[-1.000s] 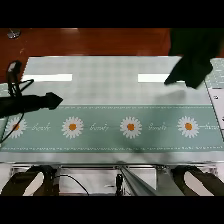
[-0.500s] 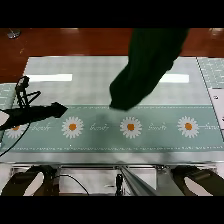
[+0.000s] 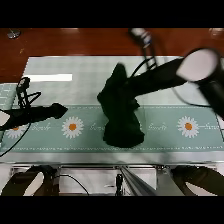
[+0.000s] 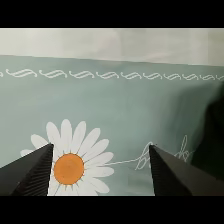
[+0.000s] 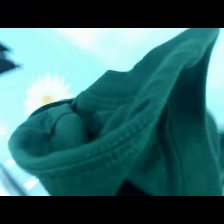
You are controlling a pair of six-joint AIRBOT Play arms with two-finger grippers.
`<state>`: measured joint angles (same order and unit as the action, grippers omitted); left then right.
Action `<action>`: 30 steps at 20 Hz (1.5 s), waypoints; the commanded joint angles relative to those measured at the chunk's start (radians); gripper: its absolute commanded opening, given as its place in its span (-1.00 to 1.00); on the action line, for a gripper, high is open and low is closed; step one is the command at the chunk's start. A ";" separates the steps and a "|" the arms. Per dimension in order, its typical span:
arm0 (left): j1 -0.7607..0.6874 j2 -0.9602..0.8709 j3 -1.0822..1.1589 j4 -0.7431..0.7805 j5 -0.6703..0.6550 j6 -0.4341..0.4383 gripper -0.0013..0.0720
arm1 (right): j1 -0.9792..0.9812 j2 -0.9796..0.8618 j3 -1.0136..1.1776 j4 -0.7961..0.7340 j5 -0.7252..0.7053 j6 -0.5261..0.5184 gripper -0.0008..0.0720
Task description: Fold the shirts.
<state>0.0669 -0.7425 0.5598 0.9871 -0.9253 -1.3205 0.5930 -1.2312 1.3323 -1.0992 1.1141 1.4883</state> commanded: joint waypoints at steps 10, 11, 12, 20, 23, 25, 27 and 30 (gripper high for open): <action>0.004 0.000 0.000 0.003 -0.098 0.000 0.95 | -0.119 -0.061 -0.050 0.020 0.031 0.055 0.74; 0.006 0.000 0.000 0.009 -0.135 0.000 0.95 | -0.219 -0.007 -0.050 -0.028 0.069 0.055 0.73; 0.011 0.000 0.000 0.027 -0.174 -0.003 0.95 | -0.330 0.046 -0.055 -0.100 0.116 0.056 0.73; 0.016 -0.042 -0.120 0.138 -0.379 -0.102 0.95 | -0.893 0.398 -0.637 0.002 0.036 0.034 0.73; 0.013 -0.109 -0.169 0.072 -0.354 -0.065 0.95 | -0.863 0.418 -0.778 0.113 0.000 -0.020 0.73; 0.013 -0.130 -0.183 -0.055 -0.277 0.004 0.95 | -0.821 0.418 -0.806 0.129 -0.021 -0.031 0.73; 0.013 -0.164 -0.194 -0.090 -0.213 0.004 0.95 | -0.780 0.418 -0.806 0.133 -0.030 -0.031 0.73; 0.004 -0.238 -0.202 -0.113 -0.166 0.038 0.95 | -0.730 0.418 -0.806 0.132 -0.044 -0.023 0.73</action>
<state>0.0780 -0.9241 0.3706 0.9344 -1.1511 -1.3277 -0.1768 -0.8181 0.5457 -0.9878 1.0901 1.4666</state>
